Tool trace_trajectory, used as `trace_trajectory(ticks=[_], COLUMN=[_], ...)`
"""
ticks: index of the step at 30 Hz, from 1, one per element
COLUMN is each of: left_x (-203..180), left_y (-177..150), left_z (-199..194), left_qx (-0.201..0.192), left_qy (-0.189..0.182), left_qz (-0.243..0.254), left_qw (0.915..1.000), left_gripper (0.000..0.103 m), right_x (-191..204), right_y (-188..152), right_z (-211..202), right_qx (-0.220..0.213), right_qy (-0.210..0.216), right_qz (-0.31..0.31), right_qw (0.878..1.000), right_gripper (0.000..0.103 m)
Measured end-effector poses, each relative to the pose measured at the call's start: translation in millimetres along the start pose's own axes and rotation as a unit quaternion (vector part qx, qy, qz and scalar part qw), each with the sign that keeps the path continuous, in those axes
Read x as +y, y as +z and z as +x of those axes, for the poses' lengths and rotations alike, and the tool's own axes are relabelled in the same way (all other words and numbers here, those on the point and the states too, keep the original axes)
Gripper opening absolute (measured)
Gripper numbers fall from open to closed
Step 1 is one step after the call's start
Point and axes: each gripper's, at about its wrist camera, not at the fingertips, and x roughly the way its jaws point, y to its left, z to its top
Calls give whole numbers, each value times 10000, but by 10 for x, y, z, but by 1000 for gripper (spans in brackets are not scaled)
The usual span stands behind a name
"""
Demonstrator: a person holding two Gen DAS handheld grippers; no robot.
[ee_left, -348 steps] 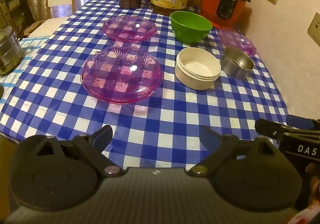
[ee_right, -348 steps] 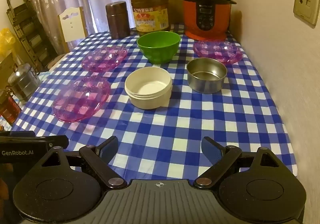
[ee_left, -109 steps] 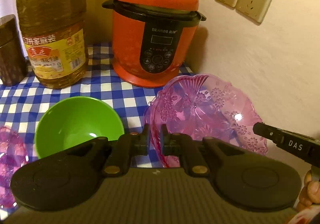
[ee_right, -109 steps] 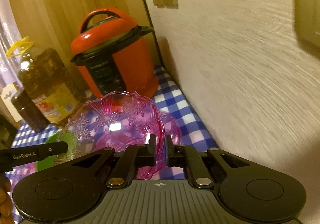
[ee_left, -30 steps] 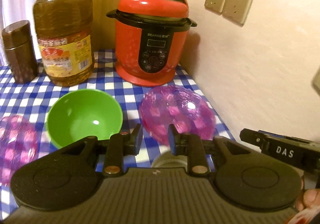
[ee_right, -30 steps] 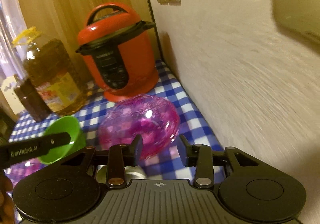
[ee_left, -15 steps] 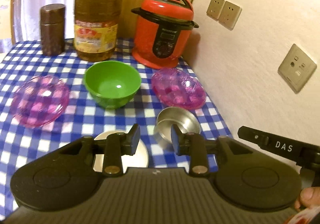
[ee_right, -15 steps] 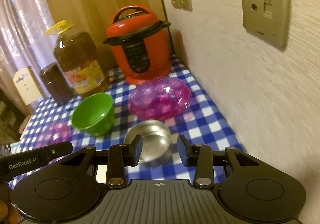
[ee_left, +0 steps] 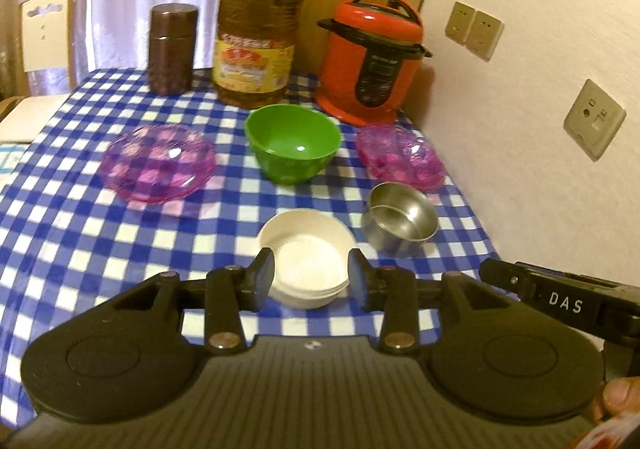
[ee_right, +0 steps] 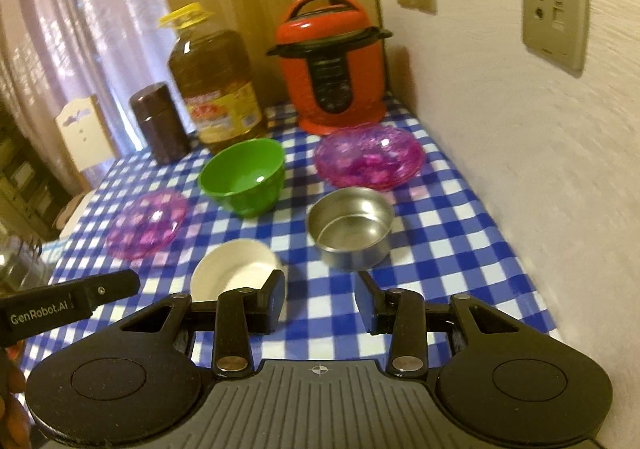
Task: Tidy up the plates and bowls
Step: 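Withdraw both grippers back from the stacked plates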
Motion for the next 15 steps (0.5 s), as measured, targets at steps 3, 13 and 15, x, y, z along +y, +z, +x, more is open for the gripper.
trace_trajectory(ticks=[3,13,15], left_x=[109,510,576], left_y=[-66,-241,-251], left_z=[-55,-204,-214], left_qx=[42,106,119], left_qy=[95,508,577], left_qz=[-73,-288,-334], left_qw=[9999,9982,9977], left_gripper=[37,38,38], right_x=[93,409,469], right_y=[-94,-263,-292], right_z=[23,124,145], right_qx=[88,291,323], right_qy=[82,415,461], right_qz=[-62,-243,-266], right_qw=[9999,9984,9981], right_gripper=[39,39,39])
